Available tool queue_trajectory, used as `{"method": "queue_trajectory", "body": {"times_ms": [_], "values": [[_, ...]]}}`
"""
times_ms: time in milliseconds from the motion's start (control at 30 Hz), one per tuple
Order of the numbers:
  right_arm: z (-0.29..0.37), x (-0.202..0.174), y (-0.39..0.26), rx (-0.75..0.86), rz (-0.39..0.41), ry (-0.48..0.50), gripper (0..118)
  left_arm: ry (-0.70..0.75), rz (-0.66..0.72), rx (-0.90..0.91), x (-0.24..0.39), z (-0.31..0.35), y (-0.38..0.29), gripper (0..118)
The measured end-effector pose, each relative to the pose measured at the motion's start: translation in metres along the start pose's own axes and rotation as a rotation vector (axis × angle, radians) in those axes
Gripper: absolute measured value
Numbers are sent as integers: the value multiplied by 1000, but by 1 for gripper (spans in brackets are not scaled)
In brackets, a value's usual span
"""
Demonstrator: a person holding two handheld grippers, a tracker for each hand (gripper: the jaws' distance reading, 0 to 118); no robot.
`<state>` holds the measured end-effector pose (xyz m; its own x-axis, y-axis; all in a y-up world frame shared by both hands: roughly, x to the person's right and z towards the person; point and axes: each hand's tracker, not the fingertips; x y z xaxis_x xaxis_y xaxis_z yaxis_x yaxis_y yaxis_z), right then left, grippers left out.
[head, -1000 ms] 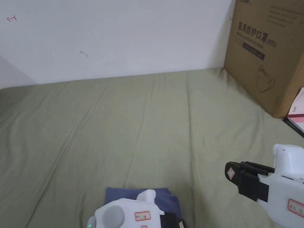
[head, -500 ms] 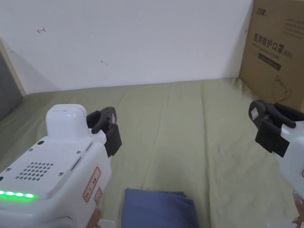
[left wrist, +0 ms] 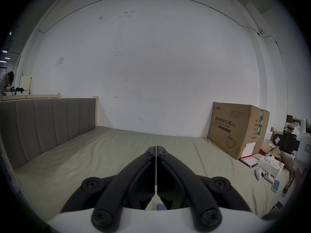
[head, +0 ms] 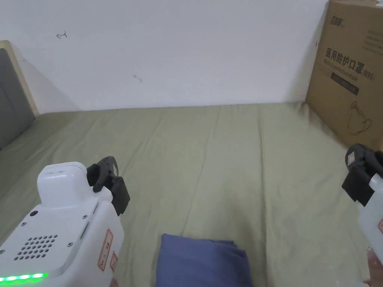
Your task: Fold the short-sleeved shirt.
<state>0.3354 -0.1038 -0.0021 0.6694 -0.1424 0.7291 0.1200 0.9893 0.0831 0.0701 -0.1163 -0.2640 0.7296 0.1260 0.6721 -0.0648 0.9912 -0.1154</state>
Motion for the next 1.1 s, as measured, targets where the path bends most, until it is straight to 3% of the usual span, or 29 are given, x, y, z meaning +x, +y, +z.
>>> {"method": "queue_trajectory", "body": {"times_ms": [33,100,200,267,333,433,533,567,633,733,767,833,867,900,1033,1100], "values": [[-1,0,1,-4,-20,21,0,-2,9,-5,-1,1,1,0],[-11,-1,-3,-107,-75,160,0,-18,33,-28,-5,0,0,0],[-37,-5,-45,-487,-225,427,0,-48,56,-72,-14,1,-6,0],[-53,-14,-90,-737,-267,496,0,-23,35,-89,-18,4,-12,0],[-67,-27,-131,-930,-226,476,0,-18,30,-106,-24,8,-19,0],[-83,-35,-187,-1108,-263,437,0,-5,28,-170,-33,6,-29,0],[-87,-38,-219,-1163,-118,327,0,-56,52,-257,-48,1,-37,0],[-88,-36,-226,-1172,-97,346,0,-84,69,-298,-54,-2,-41,0],[-85,-33,-221,-1135,-139,384,0,-161,144,-422,-70,-16,-52,2],[-84,-35,-217,-1139,-104,396,0,-356,477,-773,-102,-54,-86,33],[-84,-36,-217,-1136,-88,401,0,-402,617,-849,-112,-64,-102,42],[-85,-36,-218,-1134,-79,407,0,-473,742,-905,-120,-73,-132,61],[-84,-36,-218,-1132,-83,407,0,-500,748,-926,-120,-80,-144,93],[-83,-34,-218,-1130,-93,406,0,-514,719,-981,-120,-88,-157,117],[-83,-29,-220,-1129,-148,403,0,-543,770,-1110,-99,-126,-210,118],[-83,-28,-220,-1132,-166,403,0,-626,843,-1148,-96,-128,-230,118]]}}
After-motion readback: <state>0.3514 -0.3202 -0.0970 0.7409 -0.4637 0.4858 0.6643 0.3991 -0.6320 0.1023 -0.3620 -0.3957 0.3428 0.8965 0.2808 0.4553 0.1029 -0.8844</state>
